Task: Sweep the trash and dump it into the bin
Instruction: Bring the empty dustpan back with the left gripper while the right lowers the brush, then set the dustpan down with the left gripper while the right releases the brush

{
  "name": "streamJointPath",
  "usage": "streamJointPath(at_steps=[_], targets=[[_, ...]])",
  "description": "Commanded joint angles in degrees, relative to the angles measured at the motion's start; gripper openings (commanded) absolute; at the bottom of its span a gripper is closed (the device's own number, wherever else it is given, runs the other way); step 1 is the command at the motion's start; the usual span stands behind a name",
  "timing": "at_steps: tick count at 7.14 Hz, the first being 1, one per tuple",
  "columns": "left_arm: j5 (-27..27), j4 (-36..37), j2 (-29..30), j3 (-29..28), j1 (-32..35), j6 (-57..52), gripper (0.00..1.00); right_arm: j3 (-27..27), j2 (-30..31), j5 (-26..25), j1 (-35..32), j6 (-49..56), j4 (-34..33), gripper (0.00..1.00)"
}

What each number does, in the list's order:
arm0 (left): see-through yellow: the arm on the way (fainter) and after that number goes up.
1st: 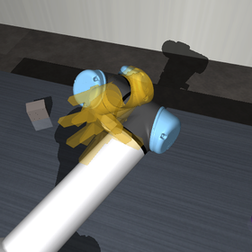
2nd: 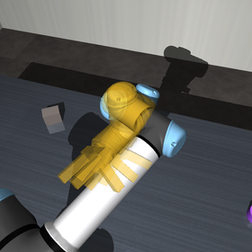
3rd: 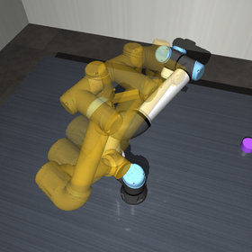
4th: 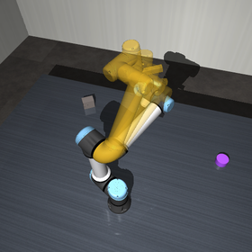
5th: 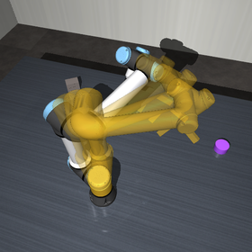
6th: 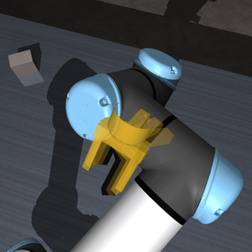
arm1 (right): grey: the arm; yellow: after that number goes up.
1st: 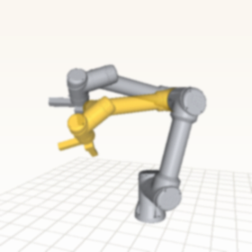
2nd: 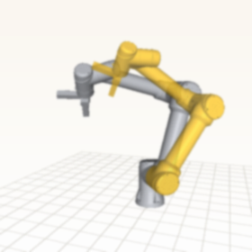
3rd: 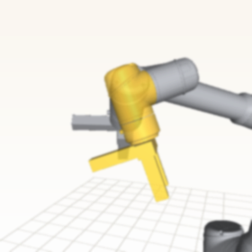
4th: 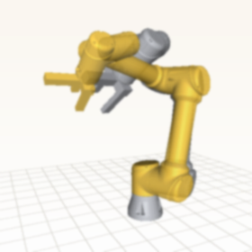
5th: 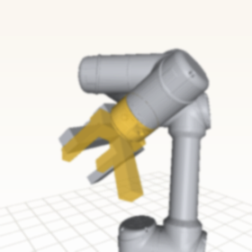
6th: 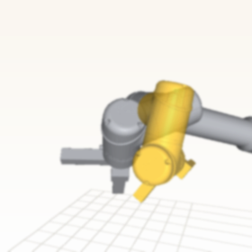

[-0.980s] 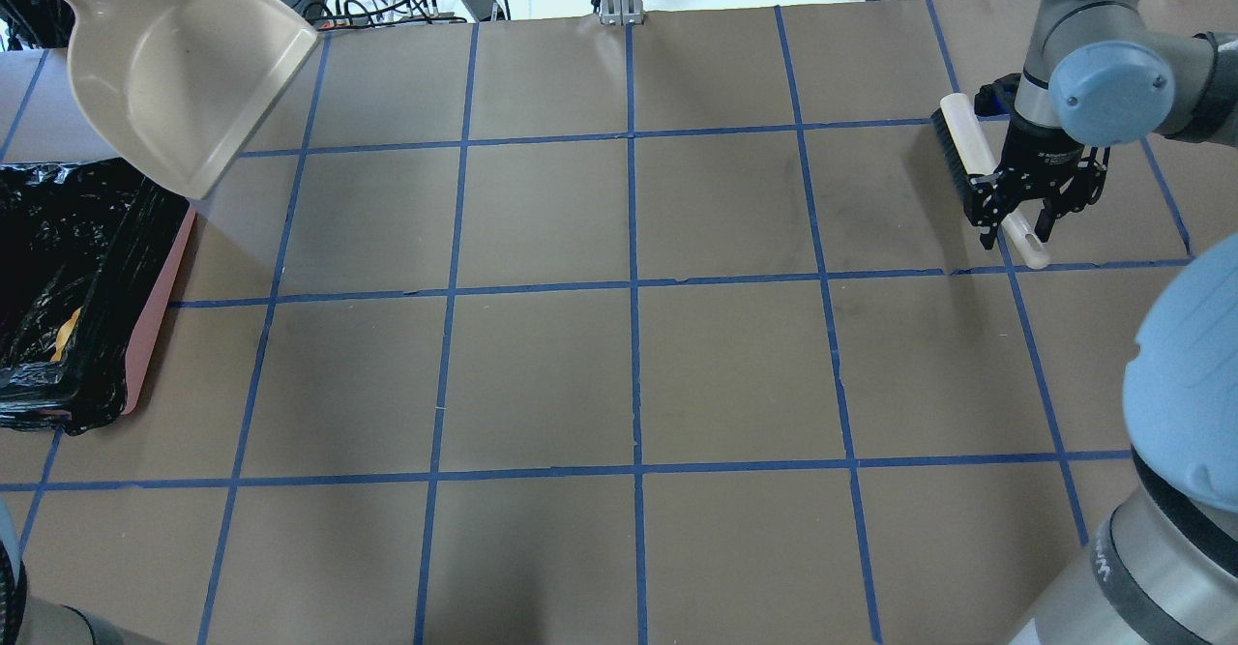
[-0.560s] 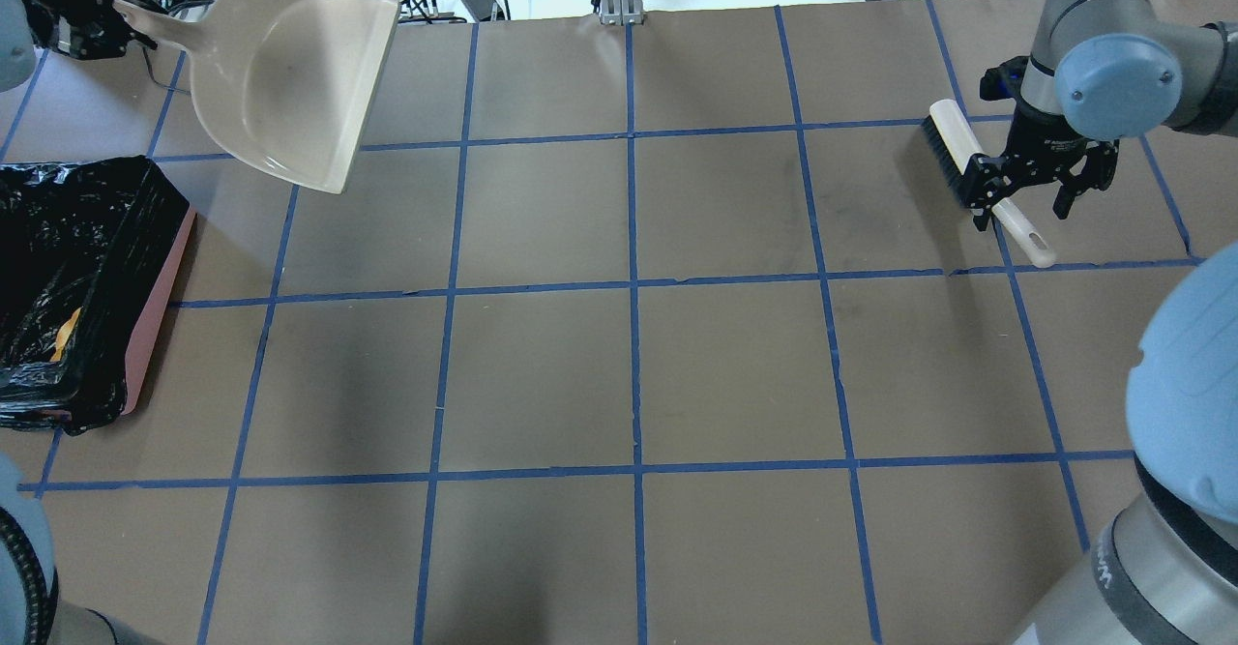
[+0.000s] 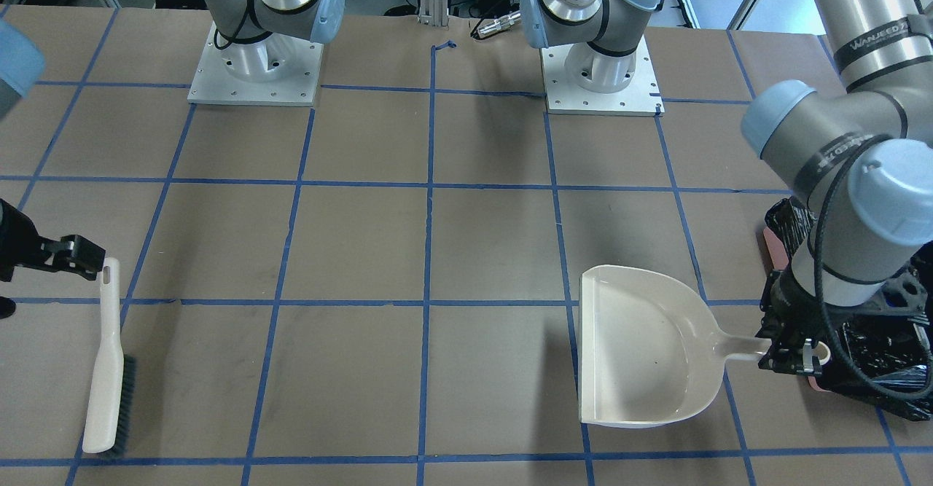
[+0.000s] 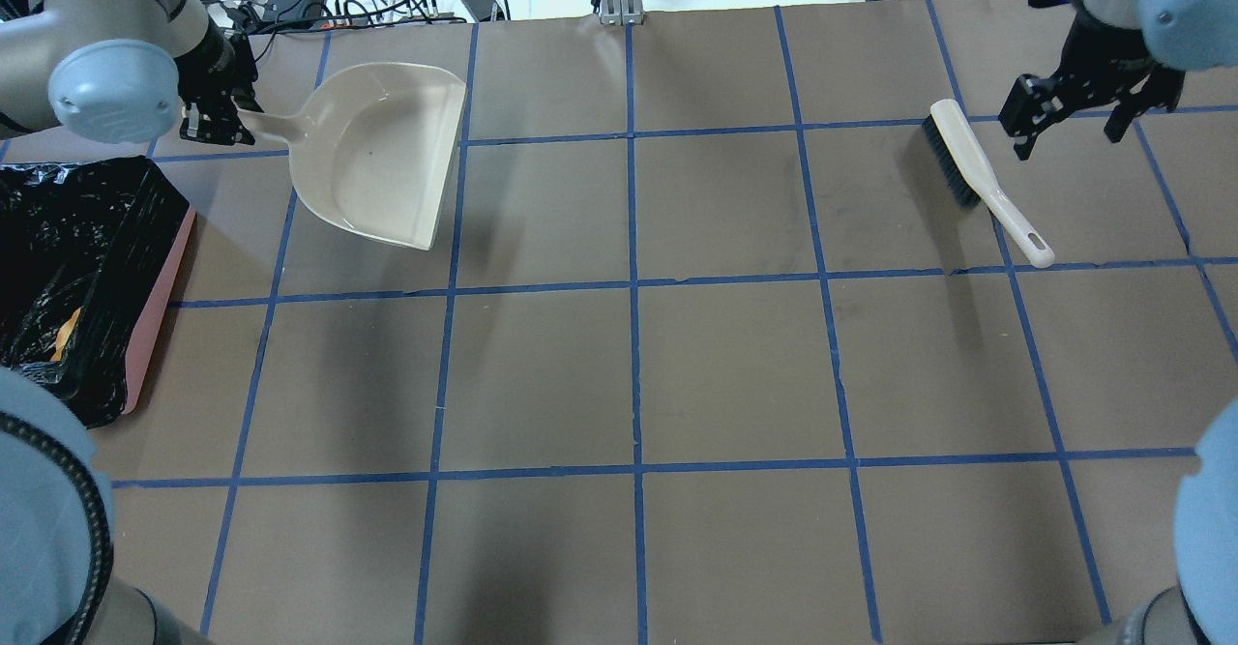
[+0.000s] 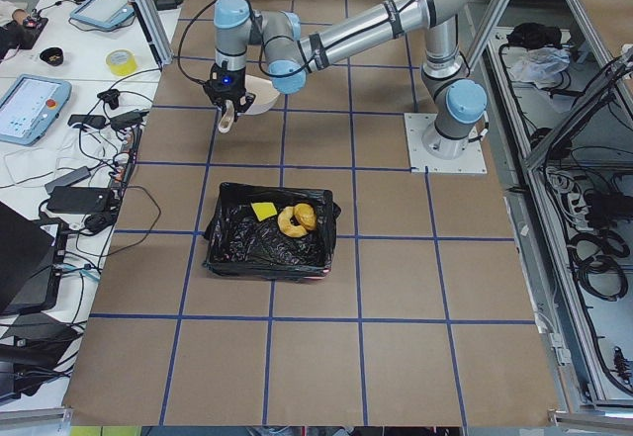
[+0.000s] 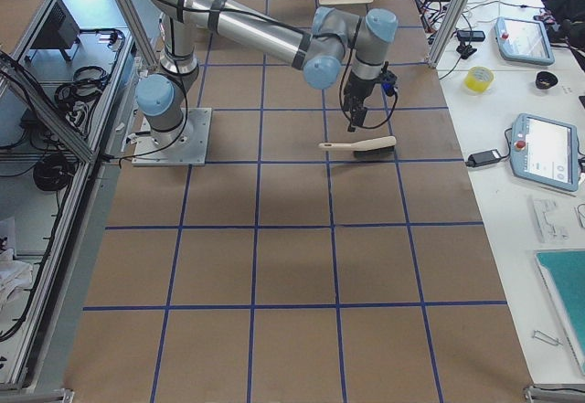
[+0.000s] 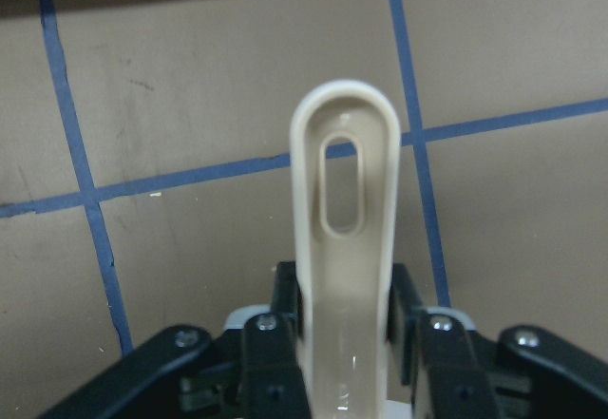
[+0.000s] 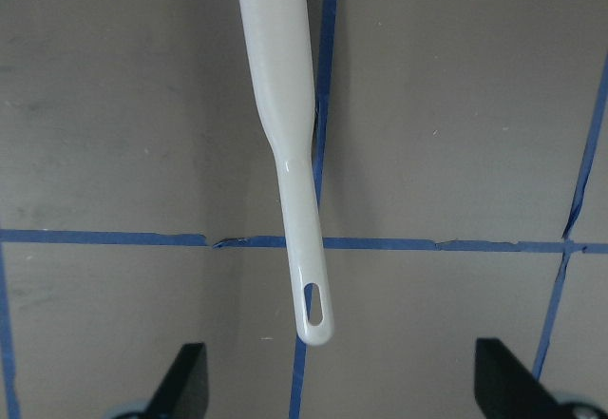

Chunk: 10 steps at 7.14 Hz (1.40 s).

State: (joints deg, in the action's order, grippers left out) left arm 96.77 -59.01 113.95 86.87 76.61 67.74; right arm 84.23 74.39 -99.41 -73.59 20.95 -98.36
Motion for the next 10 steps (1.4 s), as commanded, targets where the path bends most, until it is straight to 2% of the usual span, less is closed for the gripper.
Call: streamJointPath(at_steps=[1, 3, 4, 5, 9, 10], targets=[[0.3, 0.8, 4.6, -0.4, 0.6, 5.9, 0.00, -5.0, 9.4, 2.1, -0.4, 0.8, 6.2, 1.00], [0.3, 4.3, 8.4, -0.7, 1.4, 10.5, 0.00, -11.2, 11.3, 5.8, -3.3, -0.2, 16.3, 1.00], [0.2, 4.6, 9.3, -0.8, 2.6, 10.4, 0.00, -11.1, 11.7, 4.7, -5.4, -0.6, 18.4, 1.00], [0.3, 4.6, 9.4, -0.9, 3.4, 10.0, 0.00, -11.0, 12.7, 5.7, -7.9, -4.6, 19.3, 1.00], [-0.1, 4.8, 9.6, -1.4, 3.5, 10.0, 0.00, -10.8, 11.0, 6.7, -17.8, -20.2, 13.9, 1.00], [-0.1, 4.7, 9.7, -1.2, 3.5, 10.7, 0.00, -8.4, 10.9, 7.2, -18.5, -20.9, 10.7, 1.00]])
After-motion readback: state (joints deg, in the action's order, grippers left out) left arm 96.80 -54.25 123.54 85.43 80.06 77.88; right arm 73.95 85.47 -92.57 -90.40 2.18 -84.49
